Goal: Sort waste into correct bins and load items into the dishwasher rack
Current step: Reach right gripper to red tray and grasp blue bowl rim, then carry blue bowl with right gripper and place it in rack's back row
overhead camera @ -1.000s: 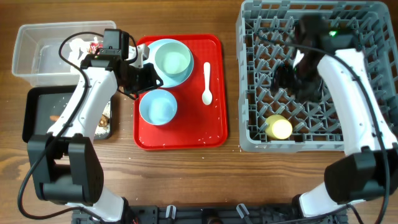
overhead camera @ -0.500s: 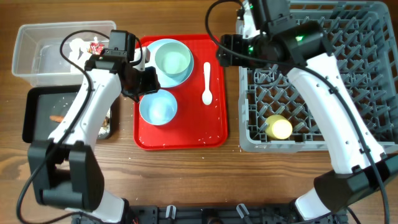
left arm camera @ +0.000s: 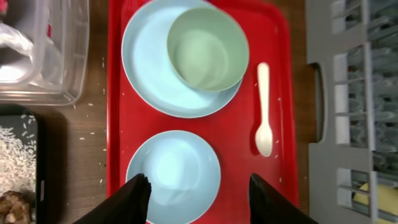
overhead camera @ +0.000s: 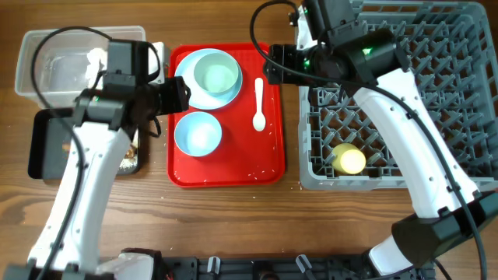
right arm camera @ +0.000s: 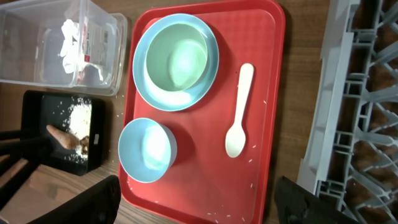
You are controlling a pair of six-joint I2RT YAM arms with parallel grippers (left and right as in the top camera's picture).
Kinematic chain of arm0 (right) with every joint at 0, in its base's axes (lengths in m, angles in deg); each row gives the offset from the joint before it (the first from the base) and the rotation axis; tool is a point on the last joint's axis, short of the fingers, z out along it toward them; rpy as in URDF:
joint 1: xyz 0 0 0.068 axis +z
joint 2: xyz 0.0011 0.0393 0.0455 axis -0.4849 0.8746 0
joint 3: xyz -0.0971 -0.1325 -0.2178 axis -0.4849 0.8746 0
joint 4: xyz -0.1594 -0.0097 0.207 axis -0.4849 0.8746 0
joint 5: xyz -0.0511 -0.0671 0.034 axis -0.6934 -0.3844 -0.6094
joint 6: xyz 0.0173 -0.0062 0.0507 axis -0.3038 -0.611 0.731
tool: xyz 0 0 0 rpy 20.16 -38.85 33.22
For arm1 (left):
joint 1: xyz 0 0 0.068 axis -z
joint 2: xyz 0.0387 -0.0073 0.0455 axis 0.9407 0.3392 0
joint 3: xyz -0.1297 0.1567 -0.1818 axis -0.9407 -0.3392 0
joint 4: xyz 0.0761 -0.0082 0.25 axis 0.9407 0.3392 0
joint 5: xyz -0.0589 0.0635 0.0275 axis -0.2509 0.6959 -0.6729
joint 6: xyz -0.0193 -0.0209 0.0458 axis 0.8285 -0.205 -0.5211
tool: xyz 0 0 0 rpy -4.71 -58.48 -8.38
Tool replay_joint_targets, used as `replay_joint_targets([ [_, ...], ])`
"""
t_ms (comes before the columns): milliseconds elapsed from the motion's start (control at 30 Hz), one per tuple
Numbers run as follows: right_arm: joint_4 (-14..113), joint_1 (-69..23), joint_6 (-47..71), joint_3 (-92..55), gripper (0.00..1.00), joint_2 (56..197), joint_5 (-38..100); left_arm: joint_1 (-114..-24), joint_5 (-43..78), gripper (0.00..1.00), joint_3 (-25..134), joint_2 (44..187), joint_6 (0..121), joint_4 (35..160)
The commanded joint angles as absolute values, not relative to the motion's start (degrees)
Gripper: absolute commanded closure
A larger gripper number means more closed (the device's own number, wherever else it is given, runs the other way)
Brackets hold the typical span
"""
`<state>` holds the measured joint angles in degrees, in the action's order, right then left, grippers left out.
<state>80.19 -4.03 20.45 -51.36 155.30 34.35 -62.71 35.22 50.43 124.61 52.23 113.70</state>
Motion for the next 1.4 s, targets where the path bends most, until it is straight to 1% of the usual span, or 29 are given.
replay_joint_targets([
  [0,78.5,-1.58,21.04,-50.44,0.2,157.57,34.74,-65.02,36.34,0.42,51.45,120.5,56.12,113.02],
  [133,75.75,3.31,22.24,-50.4,0.21,162.71,34.94,-70.92,36.34,0.37,51.43,120.06,56.76,113.85],
  [300,72.82,9.63,26.44,-50.4,0.26,171.78,34.85,-78.29,36.38,0.22,51.43,120.41,56.69,114.79],
  [333,72.51,10.63,26.92,-50.4,0.27,173.92,34.87,-79.54,36.38,0.18,51.43,120.41,56.69,114.79],
  [367,72.32,11.42,27.66,-50.4,0.29,176.06,34.87,-80.69,36.38,0.07,51.43,120.41,56.69,114.82],
  [400,72.25,11.79,28.45,-50.4,0.31,177.64,34.89,-81.37,36.36,0.0,51.43,120.41,56.71,114.84],
  [467,71.79,12.23,28.62,-50.37,0.36,180.52,34.91,-82.09,36.36,0.0,51.43,120.41,56.73,115.21],
  [500,71.44,12.3,28.62,-50.37,0.43,182.18,34.98,-82.07,36.34,0.0,51.43,120.41,56.73,115.56],
  [533,71.29,12.3,28.58,-50.37,0.48,183.3,35.18,-82.07,36.34,0.0,51.43,120.41,56.73,115.95],
  [567,71.01,12.3,28.58,-50.37,0.5,184.65,35.15,-82.07,36.34,0.0,51.43,120.41,56.73,115.89],
  [667,70.29,12.16,28.54,-50.35,0.52,186.58,37.12,-82.07,36.34,0.0,51.43,120.41,56.73,115.89],
  [700,70.26,11.97,28.58,-50.35,0.58,186.77,37.08,-82.07,36.34,0.0,51.43,120.41,56.73,115.91],
  [767,70.13,11.79,29.63,-50.35,0.75,186.77,37.03,-82.07,36.34,0.0,51.43,120.41,56.73,115.89],
  [833,70.07,11.81,29.63,-50.35,0.89,186.77,37.03,-82.07,36.34,0.0,51.43,120.41,56.73,115.89],
  [900,70.13,11.84,29.63,-50.35,0.95,186.77,37.01,-82.07,36.34,0.0,51.43,120.41,56.73,115.89],
  [1033,70.31,11.79,29.63,-50.35,0.96,186.73,37.1,-82.07,36.34,0.0,51.43,120.41,56.73,115.89],
  [1133,72.38,11.75,27.51,-50.37,0.96,183.56,36.64,-82.07,36.34,0.0,51.43,120.41,56.73,115.89],
  [1233,75.38,11.25,25.61,-50.42,0.96,176.65,31.02,-82.07,36.34,0.0,51.43,120.41,56.73,115.89],
  [1367,79.88,9.04,25.19,-50.42,0.96,164.39,18.5,-82.07,36.34,0.0,51.43,120.41,56.73,115.89],
])
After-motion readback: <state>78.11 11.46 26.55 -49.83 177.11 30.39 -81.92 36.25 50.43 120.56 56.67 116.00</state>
